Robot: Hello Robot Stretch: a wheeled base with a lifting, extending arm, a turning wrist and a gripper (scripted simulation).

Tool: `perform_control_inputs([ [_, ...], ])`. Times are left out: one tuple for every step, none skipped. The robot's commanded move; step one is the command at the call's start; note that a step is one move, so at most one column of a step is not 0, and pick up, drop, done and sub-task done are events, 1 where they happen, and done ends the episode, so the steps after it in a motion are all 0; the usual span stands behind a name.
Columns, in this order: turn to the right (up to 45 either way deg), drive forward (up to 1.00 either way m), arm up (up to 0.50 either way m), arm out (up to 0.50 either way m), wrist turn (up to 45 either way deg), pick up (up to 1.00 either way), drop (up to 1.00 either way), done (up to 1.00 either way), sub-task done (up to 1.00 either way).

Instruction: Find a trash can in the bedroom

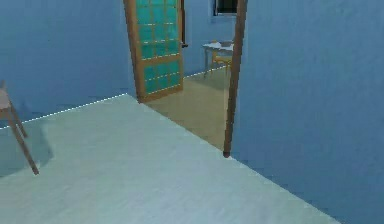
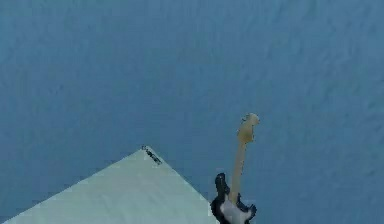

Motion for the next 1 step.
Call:
perform_control_inputs([
  [0.0, 1.0, 0.0, 0.0, 0.0, 0.0, 0.0, 0.0, 0.0],
])
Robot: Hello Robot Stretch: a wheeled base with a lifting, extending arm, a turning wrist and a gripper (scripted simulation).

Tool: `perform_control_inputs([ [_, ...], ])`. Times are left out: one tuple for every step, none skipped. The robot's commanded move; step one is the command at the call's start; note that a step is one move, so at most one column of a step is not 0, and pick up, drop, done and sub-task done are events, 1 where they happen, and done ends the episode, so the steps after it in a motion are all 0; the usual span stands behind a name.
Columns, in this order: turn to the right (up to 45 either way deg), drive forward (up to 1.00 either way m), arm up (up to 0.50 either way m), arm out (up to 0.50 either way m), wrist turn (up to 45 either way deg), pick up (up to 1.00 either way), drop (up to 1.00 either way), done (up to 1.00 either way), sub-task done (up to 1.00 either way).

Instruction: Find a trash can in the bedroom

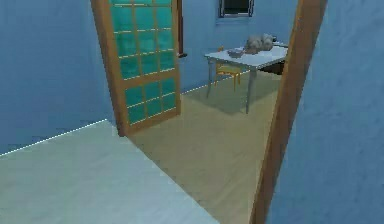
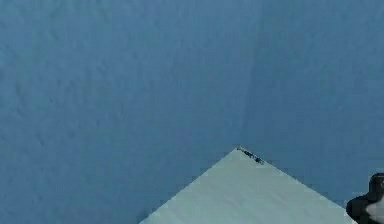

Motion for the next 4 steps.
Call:
perform_control_inputs([
  [0.0, 1.0, 0.0, 0.0, 0.0, 0.0, 0.0, 0.0, 0.0],
  [24.0, 0.0, 0.0, 0.0, 0.0, 0.0, 0.0, 0.0, 0.0],
  [0.0, 1.0, 0.0, 0.0, 0.0, 0.0, 0.0, 0.0, 0.0],
  [0.0, 0.35, 0.0, 0.0, 0.0, 0.0, 0.0, 0.0, 0.0],
])
